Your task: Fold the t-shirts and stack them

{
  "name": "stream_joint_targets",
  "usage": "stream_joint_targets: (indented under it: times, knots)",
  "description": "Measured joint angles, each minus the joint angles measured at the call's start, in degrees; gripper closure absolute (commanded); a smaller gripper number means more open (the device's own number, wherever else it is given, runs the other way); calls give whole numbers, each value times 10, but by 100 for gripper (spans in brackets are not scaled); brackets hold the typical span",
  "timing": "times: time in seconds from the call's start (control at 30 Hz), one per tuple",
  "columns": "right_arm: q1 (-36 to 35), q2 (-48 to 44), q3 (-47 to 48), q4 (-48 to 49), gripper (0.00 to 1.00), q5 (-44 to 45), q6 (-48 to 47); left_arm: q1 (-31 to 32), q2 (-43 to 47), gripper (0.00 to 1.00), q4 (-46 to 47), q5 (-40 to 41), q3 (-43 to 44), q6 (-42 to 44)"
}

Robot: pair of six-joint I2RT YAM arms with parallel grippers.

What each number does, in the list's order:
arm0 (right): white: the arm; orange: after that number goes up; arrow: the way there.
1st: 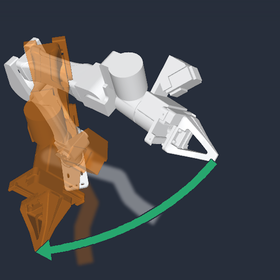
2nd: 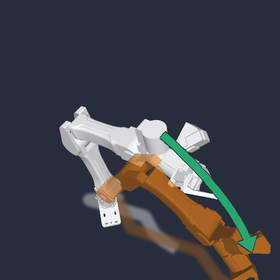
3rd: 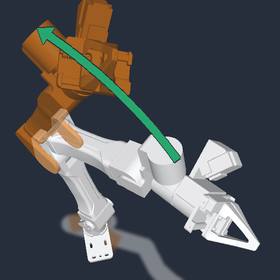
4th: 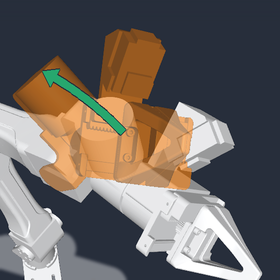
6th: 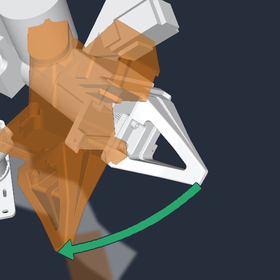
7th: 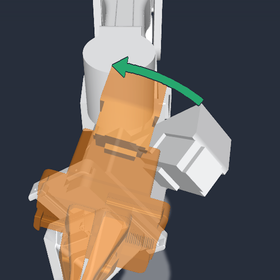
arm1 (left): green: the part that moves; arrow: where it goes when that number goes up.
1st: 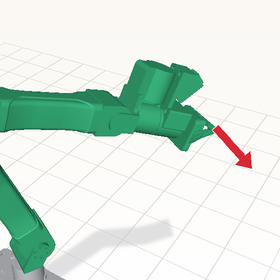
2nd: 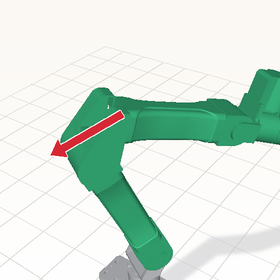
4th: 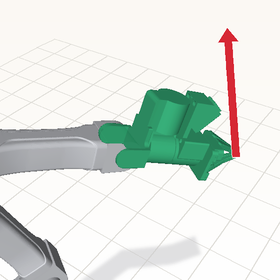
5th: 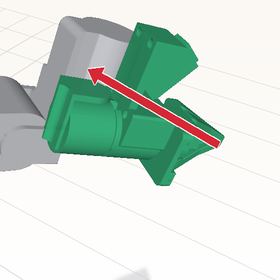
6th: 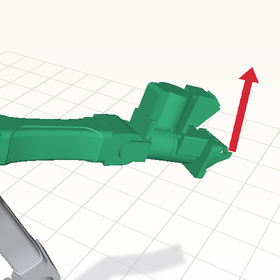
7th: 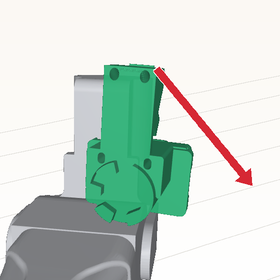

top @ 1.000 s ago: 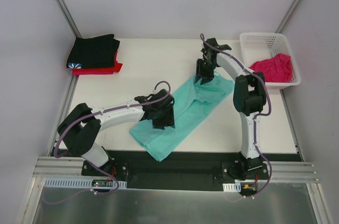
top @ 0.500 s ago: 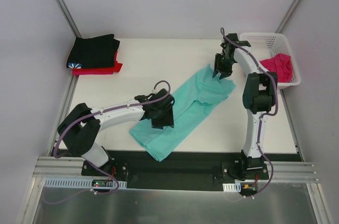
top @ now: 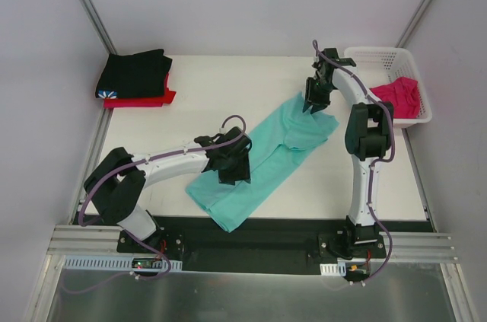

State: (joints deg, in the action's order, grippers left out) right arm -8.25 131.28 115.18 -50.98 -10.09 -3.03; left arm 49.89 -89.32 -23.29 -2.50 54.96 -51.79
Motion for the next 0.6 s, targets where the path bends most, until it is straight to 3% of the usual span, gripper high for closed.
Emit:
stream_joint_targets:
  times: [0.13,0.23,0.6]
  knots:
    - [0,-4,19,-3,74,-1,-3,0,-5,48,0,0,2,0]
    - [2,-5,28,-3,85,-3,-6,0,-5,48,0,0,2,1]
    - [10,-3,40,-11,99,-35,-6,0,-5,48,-11,0,4,3]
